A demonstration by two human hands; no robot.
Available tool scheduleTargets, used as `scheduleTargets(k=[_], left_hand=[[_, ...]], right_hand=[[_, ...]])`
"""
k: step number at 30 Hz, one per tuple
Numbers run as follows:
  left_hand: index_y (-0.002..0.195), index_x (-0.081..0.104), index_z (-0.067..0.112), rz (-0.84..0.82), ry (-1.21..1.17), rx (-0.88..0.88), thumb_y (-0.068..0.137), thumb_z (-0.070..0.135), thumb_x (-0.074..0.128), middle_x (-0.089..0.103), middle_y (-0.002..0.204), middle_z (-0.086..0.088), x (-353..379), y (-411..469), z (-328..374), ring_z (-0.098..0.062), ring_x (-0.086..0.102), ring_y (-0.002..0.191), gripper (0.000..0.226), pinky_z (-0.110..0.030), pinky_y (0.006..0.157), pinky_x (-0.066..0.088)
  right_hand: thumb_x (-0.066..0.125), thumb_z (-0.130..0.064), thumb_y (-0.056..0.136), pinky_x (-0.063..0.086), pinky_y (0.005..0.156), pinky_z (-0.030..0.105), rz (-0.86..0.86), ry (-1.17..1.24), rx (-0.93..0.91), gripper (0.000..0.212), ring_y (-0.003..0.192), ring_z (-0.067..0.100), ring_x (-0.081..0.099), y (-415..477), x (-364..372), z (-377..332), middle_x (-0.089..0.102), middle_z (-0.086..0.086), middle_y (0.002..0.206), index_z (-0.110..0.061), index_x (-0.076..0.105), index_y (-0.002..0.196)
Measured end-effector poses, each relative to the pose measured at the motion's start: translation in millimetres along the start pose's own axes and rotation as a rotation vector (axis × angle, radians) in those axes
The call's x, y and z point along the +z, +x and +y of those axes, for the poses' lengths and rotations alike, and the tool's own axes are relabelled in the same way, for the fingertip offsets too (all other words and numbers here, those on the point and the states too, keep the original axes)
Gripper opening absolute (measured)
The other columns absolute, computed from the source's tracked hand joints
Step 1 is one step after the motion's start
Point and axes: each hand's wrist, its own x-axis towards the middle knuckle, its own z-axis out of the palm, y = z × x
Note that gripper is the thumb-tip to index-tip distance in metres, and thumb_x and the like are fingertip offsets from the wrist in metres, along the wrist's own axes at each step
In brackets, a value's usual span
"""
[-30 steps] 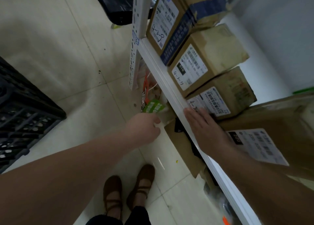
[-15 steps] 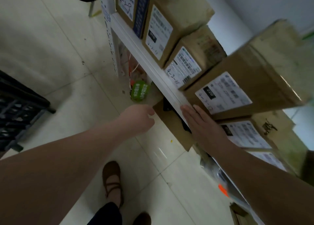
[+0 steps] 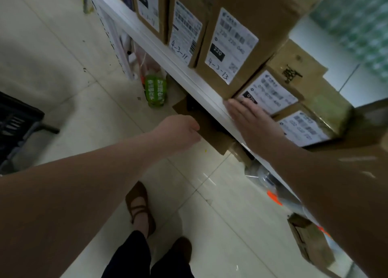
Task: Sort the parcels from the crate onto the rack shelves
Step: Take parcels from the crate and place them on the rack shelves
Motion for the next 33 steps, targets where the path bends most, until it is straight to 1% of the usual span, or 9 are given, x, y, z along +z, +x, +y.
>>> scheduleTargets(k=[3, 6, 11, 16, 19, 23, 25, 28, 33], left_hand=[[0.131, 0.053, 0.017, 0.002, -0.004, -0.016, 0.097, 0.024, 0.050, 0.057, 0.126, -0.005, 15.4, -10.2, 3.3, -0.020, 0.054, 0.113, 0.035, -0.030, 0.094, 0.045], [0.132, 0.052, 0.019, -0.008, 0.003, -0.003, 0.097, 0.025, 0.050, 0.057, 0.126, -0.003, 28.9, -17.2, 13.7, -0.019, 0.054, 0.113, 0.036, -0.029, 0.092, 0.044], [0.136, 0.048, 0.020, -0.021, 0.035, 0.036, 0.098, 0.023, 0.047, 0.053, 0.133, -0.002, 51.7, -19.5, 36.3, -0.019, 0.050, 0.120, 0.038, -0.026, 0.093, 0.039], [0.130, 0.054, 0.017, -0.014, 0.020, 0.051, 0.095, 0.023, 0.053, 0.056, 0.126, -0.003, 80.4, -20.5, 46.4, -0.017, 0.053, 0.110, 0.035, -0.029, 0.095, 0.044], [0.126, 0.057, 0.018, -0.018, 0.001, 0.060, 0.093, 0.025, 0.057, 0.058, 0.120, -0.002, 95.7, -23.6, 47.7, -0.014, 0.052, 0.101, 0.034, -0.028, 0.089, 0.046], [0.128, 0.055, 0.017, -0.059, 0.018, 0.061, 0.094, 0.025, 0.056, 0.058, 0.121, -0.003, 111.7, -26.9, 54.1, -0.020, 0.055, 0.109, 0.036, -0.032, 0.096, 0.046], [0.127, 0.056, 0.016, -0.068, 0.001, 0.067, 0.093, 0.024, 0.056, 0.058, 0.116, -0.002, 120.0, -28.2, 58.9, -0.020, 0.056, 0.106, 0.035, -0.032, 0.095, 0.047], [0.124, 0.057, 0.015, -0.101, 0.001, 0.091, 0.093, 0.024, 0.056, 0.057, 0.111, -0.002, 133.7, -30.4, 66.2, -0.017, 0.056, 0.101, 0.032, -0.028, 0.086, 0.047], [0.104, 0.055, 0.013, -0.151, -0.052, 0.092, 0.098, 0.015, 0.049, 0.054, 0.097, -0.006, 155.6, -32.2, 80.7, -0.005, 0.048, 0.071, 0.009, -0.007, 0.053, 0.039]], right_hand=[[0.031, -0.034, 0.099, -0.002, 0.121, 0.051, 0.045, 0.054, 0.027, 0.077, 0.148, 0.040, -0.009, -32.0, 0.6, -26.6, -0.011, 0.030, 0.157, 0.013, -0.006, 0.148], [0.031, -0.034, 0.099, -0.002, 0.121, 0.049, -0.043, 0.179, 0.097, 0.073, 0.149, 0.035, -0.006, -73.5, 6.3, -44.2, -0.005, 0.025, 0.160, 0.008, 0.000, 0.151], [0.015, -0.035, 0.103, -0.030, 0.106, 0.057, -0.157, 0.189, 0.106, 0.072, 0.140, 0.042, -0.026, -129.7, 24.6, -54.9, -0.025, 0.032, 0.152, 0.013, -0.021, 0.143], [0.005, -0.039, 0.101, -0.017, 0.113, 0.051, -0.219, 0.244, 0.114, 0.071, 0.141, 0.037, -0.028, -143.3, 35.2, -54.3, -0.030, 0.029, 0.151, 0.008, -0.030, 0.142], [0.005, -0.043, 0.101, -0.018, 0.112, 0.049, -0.194, 0.282, 0.137, 0.074, 0.138, 0.036, -0.031, -147.3, 45.3, -54.4, -0.034, 0.027, 0.150, 0.007, -0.032, 0.141], [0.002, -0.044, 0.100, -0.018, 0.114, 0.047, -0.200, 0.307, 0.159, 0.073, 0.143, 0.034, -0.026, -155.3, 49.6, -58.3, -0.033, 0.024, 0.152, 0.005, -0.035, 0.140], [0.003, -0.044, 0.100, -0.018, 0.114, 0.047, -0.194, 0.352, 0.184, 0.072, 0.144, 0.032, -0.025, -160.8, 49.0, -63.7, -0.031, 0.021, 0.154, 0.002, -0.034, 0.142], [0.006, -0.048, 0.099, -0.014, 0.117, 0.047, -0.185, 0.436, 0.251, 0.075, 0.146, 0.031, -0.021, -178.0, 44.4, -76.9, -0.029, 0.019, 0.155, 0.000, -0.030, 0.145], [0.020, -0.048, 0.099, -0.011, 0.118, 0.049, -0.308, 0.631, 0.367, 0.078, 0.149, 0.030, -0.014, -227.9, 44.6, -98.2, -0.024, 0.016, 0.155, -0.003, -0.024, 0.146]])
